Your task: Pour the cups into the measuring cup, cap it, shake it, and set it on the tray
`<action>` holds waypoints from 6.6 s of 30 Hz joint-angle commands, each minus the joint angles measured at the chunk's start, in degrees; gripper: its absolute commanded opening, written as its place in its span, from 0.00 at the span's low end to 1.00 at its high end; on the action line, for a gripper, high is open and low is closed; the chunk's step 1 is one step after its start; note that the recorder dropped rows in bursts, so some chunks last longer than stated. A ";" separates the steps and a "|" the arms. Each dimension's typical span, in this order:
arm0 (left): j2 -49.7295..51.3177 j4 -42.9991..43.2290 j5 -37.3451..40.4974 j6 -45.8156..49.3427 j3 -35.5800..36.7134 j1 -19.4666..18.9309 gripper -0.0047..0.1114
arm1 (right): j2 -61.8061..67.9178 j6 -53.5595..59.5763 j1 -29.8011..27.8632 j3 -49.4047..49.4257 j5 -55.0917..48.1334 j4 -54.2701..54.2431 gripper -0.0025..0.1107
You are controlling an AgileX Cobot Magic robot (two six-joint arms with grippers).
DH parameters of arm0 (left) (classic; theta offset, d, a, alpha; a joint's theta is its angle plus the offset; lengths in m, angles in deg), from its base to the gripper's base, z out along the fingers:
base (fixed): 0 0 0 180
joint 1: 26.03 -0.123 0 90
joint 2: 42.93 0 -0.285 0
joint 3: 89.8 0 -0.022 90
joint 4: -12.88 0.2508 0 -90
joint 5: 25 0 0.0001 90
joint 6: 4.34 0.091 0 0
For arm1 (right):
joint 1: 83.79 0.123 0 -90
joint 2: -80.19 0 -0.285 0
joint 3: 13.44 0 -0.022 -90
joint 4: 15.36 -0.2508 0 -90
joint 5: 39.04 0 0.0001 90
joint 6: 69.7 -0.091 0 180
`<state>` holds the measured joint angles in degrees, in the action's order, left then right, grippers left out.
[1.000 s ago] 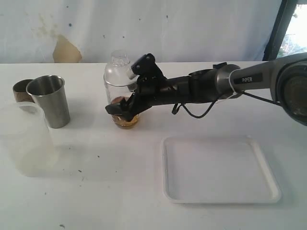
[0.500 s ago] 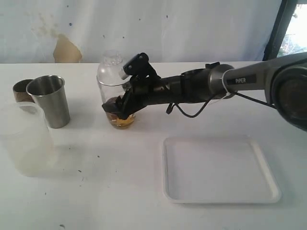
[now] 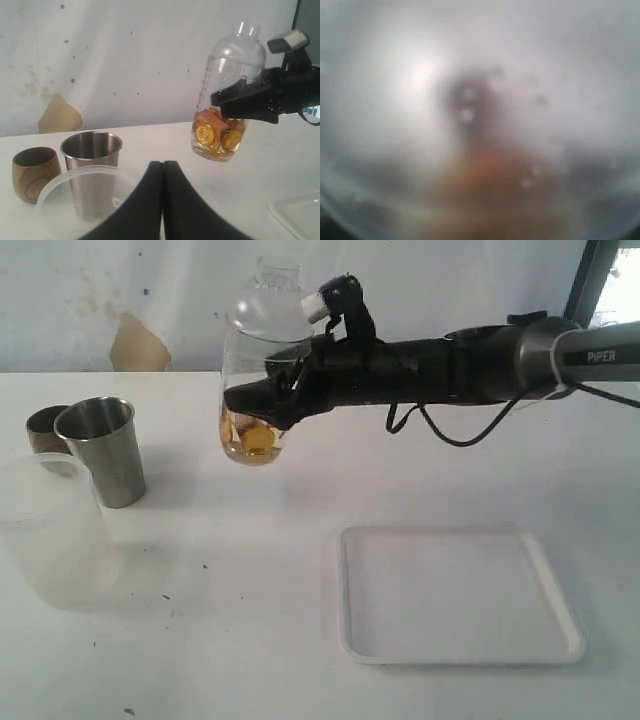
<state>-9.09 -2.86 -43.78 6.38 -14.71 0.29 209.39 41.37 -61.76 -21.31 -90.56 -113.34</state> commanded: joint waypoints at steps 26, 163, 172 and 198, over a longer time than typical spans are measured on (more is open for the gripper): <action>-0.46 -3.50 -6.64 0.90 0.94 -0.55 0.04 | -11.29 6.79 10.64 8.36 26.41 -1.97 0.02; -0.67 -43.09 -31.63 30.20 0.83 -0.56 0.04 | 9.78 11.80 30.23 -19.09 81.33 85.25 0.02; -0.67 -43.09 -31.20 30.20 0.83 -0.56 0.04 | 9.82 11.46 29.28 -19.09 81.58 86.01 0.02; -0.67 -42.98 -30.58 30.08 0.83 -0.56 0.04 | 9.92 11.46 28.64 -19.09 83.41 92.25 0.02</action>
<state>-9.53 -45.74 -74.53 36.40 -14.05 -0.26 220.34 51.70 -32.64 -39.52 -10.82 -22.55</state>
